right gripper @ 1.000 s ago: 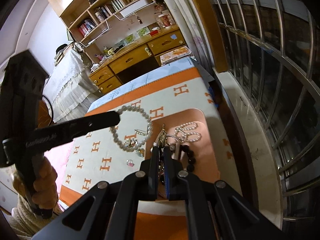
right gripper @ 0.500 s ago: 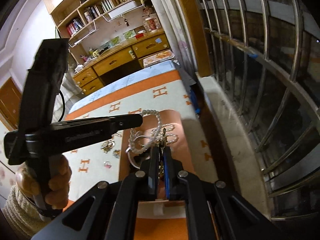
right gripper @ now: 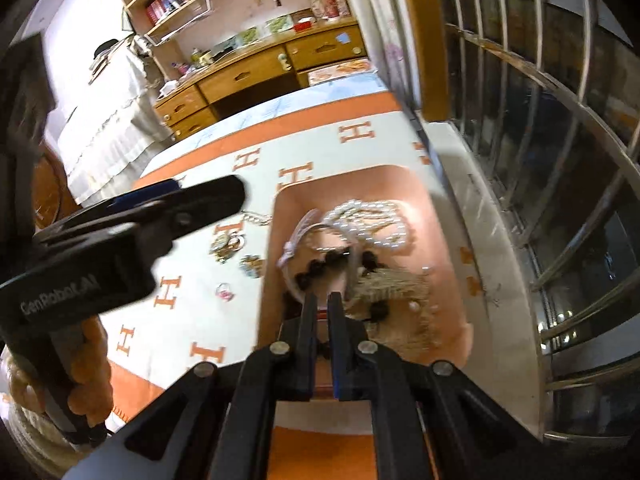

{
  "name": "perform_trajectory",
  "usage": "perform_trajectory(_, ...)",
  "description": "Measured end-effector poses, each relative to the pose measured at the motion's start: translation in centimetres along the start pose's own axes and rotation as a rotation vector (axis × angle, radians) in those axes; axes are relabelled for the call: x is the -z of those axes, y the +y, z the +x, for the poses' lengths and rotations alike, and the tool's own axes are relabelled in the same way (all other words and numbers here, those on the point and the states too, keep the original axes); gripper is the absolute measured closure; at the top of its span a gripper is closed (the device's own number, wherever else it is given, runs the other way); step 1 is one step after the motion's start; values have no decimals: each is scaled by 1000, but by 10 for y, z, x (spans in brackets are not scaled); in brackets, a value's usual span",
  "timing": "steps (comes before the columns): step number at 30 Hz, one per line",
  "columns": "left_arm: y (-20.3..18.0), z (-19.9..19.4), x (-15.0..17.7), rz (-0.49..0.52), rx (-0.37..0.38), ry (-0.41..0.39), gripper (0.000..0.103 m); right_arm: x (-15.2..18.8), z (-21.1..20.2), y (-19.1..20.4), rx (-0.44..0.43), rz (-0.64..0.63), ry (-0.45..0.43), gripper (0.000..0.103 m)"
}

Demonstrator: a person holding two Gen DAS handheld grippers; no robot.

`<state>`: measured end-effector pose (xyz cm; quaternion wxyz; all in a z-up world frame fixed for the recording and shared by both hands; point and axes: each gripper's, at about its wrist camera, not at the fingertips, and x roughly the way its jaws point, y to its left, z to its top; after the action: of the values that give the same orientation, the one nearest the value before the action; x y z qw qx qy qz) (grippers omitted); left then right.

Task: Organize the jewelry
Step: 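Carry the pearl bracelet and gold comb into the pink box and open both tools, then reach the right tool to the blue flower charm and close on it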

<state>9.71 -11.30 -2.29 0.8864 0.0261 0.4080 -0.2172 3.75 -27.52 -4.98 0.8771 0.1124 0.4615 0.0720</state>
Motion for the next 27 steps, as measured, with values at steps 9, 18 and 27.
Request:
perform_trajectory(9,57,-38,33,-122,-102,-32,19,8,1,25,-41,-34,12,97)
perform_trajectory(18,77,-52,59,-151,-170,-27,19,11,5,41,-56,-56,27,97)
perform_trajectory(27,84,-53,66,-161,-196,-18,19,11,7,51,-61,-83,34,97)
